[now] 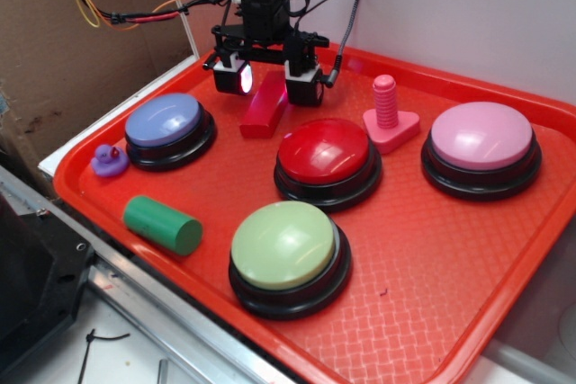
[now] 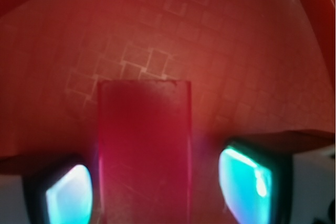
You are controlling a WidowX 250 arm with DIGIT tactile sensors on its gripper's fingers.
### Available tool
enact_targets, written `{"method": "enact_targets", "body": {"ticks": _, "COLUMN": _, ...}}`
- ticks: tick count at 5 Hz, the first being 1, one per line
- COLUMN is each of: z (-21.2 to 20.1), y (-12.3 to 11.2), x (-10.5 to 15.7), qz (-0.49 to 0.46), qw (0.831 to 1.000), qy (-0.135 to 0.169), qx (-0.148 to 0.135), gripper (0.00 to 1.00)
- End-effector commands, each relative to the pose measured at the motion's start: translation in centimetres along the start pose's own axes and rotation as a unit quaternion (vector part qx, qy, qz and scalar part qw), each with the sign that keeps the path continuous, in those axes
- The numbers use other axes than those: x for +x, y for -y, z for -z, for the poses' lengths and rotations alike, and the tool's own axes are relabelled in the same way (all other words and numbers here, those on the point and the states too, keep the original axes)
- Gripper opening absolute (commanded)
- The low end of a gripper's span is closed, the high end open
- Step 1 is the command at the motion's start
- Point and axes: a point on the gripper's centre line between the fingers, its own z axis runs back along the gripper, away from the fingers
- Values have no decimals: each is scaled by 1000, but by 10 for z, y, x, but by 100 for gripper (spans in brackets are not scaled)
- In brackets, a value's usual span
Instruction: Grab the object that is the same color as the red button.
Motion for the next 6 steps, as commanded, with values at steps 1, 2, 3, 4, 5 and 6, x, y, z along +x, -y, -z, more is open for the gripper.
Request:
{"method": "enact_targets", "body": {"ticks": 1, "z": 0, "y": 0, "x": 0, "qz": 0, "qw": 1000, "qy": 0, "qx": 0, "gripper": 0}}
{"method": "enact_targets", "body": {"ticks": 2, "z": -2, "y": 0, "x": -2, "qz": -4, "qw": 1000, "qy": -7, "qx": 0, "gripper": 0}}
{"method": "enact_targets", "body": {"ticks": 3, "z": -2, "y": -2, "x": -2, "qz": 0, "qw": 1000, "qy": -9, "qx": -9, "gripper": 0}}
{"method": "enact_targets", "body": {"ticks": 4, "z": -9, "y": -2, "x": -3, "qz": 9, "qw": 1000, "qy": -5, "qx": -12, "gripper": 0}}
{"method": "enact_targets", "body": {"ticks": 5, "z": -9, "y": -2, "x": -3, "qz": 9, "qw": 1000, "qy": -5, "qx": -12, "gripper": 100}}
{"method": "enact_targets", "body": {"ticks": 6, "z": -9, "y": -2, "x": -3, "qz": 9, "qw": 1000, "qy": -5, "qx": -12, "gripper": 100}}
